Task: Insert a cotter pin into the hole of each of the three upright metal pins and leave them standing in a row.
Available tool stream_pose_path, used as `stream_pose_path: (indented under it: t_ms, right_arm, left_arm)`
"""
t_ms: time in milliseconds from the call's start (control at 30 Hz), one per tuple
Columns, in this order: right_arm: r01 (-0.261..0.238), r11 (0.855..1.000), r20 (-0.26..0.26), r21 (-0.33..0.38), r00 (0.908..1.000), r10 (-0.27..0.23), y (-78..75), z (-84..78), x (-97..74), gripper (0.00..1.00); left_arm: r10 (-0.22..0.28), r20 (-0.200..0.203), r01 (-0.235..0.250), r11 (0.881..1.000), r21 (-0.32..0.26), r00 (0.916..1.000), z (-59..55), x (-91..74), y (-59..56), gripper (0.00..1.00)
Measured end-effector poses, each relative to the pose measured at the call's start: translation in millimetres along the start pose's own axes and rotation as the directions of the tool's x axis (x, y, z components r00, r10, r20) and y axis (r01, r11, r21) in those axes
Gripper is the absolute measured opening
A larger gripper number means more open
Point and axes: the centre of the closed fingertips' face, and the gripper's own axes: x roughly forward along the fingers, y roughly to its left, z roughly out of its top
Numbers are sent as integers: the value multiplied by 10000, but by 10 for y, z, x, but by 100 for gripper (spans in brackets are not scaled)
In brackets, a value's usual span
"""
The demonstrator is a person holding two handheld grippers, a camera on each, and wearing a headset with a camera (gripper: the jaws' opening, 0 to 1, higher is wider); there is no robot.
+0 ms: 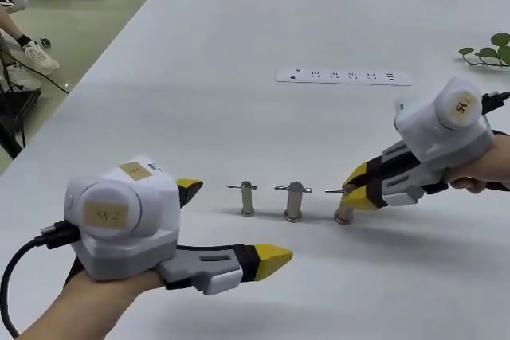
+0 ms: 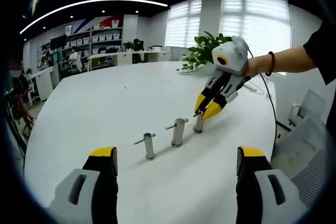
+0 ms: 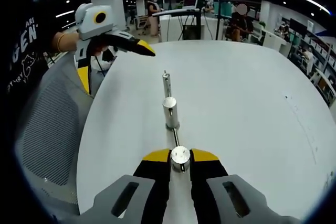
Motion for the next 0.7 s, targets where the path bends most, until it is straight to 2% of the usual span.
stream_pose_path:
  t_ms: [133, 167, 267, 400, 533, 700]
  right_arm:
    - [95, 9999, 40, -90, 9999, -95, -10, 3, 6, 10]
    - [261, 9996, 97, -96, 9996, -260, -33, 9, 6, 12]
    - [289, 9996, 207, 68, 9994, -290, -32, 0, 5, 20]
    - [354, 9992, 276, 200, 9990, -360, -16, -9, -18, 24]
    - [760, 9936, 629, 832, 9947, -813, -27, 38, -96, 34]
    - [1270, 9732, 1138, 1916, 9820, -1506, -17, 98, -205, 44]
  left_arm:
    - [42, 57, -42, 10000, 32, 10000, 11, 11, 15, 97]
    - [22, 37, -22, 10000, -15, 10000, 7, 15, 17, 98]
    - [47, -15, -47, 10000, 26, 10000, -5, 14, 31, 99]
    - [69, -61, -69, 10000, 54, 10000, -12, 6, 51, 99]
    - [120, -206, -116, 9998, 153, 9997, -11, -1, 93, 99]
    - [192, -224, -187, 9996, 199, 9996, 33, -11, 144, 99]
